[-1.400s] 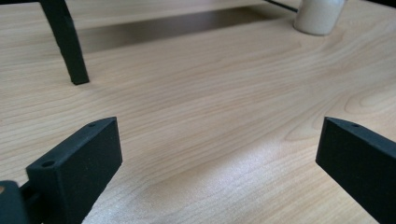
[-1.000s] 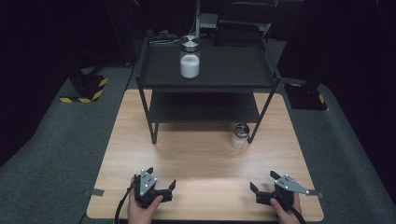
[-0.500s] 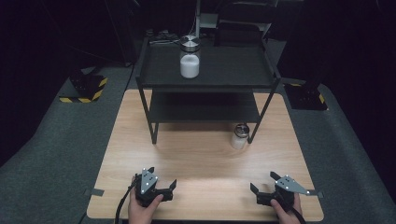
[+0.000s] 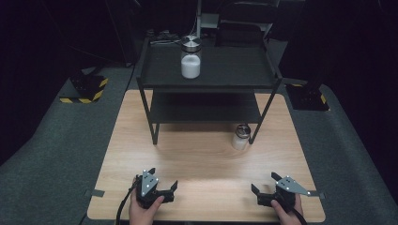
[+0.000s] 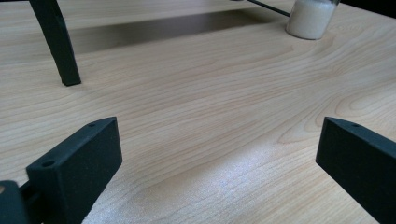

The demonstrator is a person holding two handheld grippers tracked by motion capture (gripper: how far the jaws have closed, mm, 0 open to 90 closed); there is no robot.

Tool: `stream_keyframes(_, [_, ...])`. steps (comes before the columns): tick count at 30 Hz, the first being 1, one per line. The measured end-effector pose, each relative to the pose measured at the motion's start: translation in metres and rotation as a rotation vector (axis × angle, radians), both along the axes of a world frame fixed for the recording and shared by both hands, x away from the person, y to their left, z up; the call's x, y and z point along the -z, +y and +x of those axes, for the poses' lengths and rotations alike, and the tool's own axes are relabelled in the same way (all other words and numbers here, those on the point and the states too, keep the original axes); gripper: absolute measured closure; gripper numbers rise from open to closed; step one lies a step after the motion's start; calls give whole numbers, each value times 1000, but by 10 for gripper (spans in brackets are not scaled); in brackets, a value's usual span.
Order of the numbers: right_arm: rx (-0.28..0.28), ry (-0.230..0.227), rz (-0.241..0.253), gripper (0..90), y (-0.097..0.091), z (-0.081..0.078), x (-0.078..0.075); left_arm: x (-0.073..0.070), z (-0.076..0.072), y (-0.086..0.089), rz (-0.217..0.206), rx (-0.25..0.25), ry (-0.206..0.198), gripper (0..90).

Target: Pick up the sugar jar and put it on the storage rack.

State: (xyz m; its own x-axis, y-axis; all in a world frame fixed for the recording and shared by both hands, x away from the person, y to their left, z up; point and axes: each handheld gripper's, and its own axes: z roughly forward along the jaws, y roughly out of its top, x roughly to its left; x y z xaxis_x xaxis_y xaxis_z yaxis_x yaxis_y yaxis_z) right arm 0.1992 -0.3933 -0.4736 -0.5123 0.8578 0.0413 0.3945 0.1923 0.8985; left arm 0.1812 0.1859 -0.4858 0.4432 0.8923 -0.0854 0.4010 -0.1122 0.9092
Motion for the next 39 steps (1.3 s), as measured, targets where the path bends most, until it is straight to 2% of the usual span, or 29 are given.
stream_keyframes(2, [-4,-2,-1,6,0,0,0,-1,2,0,1,0,10,7])
stream_keyframes(8, [-7,-9,-8,7,1,-2,0,-1,1,-1,15,13,1,7])
stream_keyframes(14, [-5,-5,8,7,1,-2,1,-2,5,-1,13,18,10,7])
stream_keyframes(22, [4,-28,8,7,10,4,-16,-1,5,0,8,24,8,7])
stream_keyframes(29, [22,-31,7,6,24,24,-27,0,4,1,4,24,0,7])
stream_keyframes(34, [11,-36,14,6,40,53,-30,1,3,2,-7,27,-1,7])
stream_keyframes(35, [11,-36,14,6,40,53,-30,1,3,2,-7,27,-1,7])
stream_keyframes(36, [8,-35,15,6,46,63,-29,1,3,3,-8,29,-1,7])
stream_keyframes(39, [5,-35,17,7,54,78,-25,1,3,2,-6,28,-2,7])
